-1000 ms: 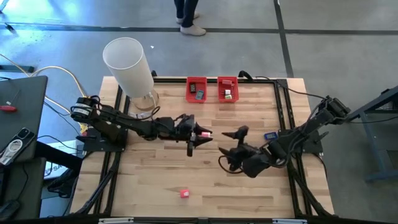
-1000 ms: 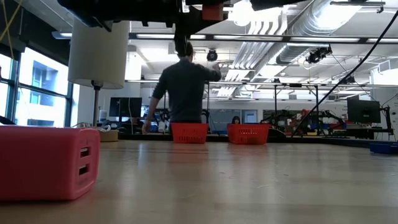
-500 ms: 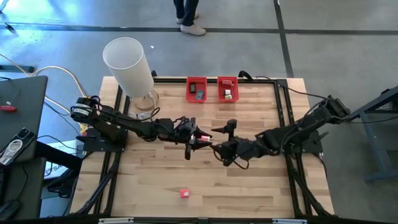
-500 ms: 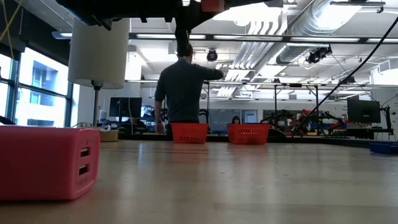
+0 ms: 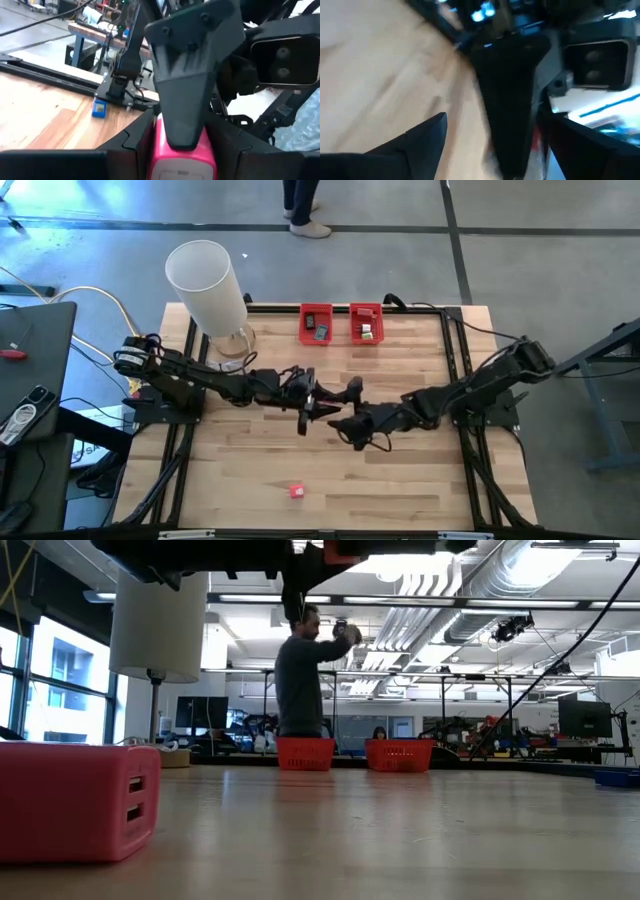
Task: Pick & Place Office items
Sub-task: Put the pink white charger adapter into the right red bin
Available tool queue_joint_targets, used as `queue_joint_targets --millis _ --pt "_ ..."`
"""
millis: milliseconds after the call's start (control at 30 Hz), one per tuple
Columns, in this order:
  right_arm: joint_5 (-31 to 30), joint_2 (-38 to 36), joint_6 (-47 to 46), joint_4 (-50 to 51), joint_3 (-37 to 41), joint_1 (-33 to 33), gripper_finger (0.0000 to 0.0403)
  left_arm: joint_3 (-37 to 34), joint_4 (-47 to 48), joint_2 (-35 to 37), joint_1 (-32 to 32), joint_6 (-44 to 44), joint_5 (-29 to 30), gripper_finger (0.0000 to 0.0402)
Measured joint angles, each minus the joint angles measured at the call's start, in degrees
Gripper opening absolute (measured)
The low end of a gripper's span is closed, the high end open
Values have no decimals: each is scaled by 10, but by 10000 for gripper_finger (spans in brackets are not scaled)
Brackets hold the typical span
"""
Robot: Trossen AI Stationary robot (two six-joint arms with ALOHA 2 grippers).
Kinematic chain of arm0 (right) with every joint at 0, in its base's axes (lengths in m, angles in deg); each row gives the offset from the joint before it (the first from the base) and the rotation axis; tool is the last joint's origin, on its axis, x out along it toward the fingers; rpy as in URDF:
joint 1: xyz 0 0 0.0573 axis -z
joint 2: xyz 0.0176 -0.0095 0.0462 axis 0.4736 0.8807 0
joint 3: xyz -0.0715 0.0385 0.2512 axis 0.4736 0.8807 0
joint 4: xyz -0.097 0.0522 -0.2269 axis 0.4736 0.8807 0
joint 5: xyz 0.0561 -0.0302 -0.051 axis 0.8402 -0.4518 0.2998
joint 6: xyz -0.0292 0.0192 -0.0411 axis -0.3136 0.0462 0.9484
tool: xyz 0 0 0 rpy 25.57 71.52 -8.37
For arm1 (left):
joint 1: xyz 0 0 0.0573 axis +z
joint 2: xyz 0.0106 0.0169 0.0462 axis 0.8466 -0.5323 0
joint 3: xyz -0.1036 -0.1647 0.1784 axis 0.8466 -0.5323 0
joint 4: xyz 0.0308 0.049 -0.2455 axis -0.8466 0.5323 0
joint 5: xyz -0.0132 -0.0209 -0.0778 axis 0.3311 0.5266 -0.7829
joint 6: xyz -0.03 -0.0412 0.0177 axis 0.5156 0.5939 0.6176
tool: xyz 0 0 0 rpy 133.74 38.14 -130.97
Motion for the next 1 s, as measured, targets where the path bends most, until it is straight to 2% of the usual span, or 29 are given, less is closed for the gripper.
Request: queue_joint_targets --millis 167,533,767,1000 --pt "-53 24 45 -44 0 3 316 0 -5 0 1 0 -5 136" --pt "1 30 50 -57 0 11 316 0 -3 0 0 0 -17 136" --pt "1 30 92 -63 0 11 314 0 -3 0 0 0 -19 136" --pt "0 30 95 -65 0 11 277 0 -3 0 -5 0 -19 136"
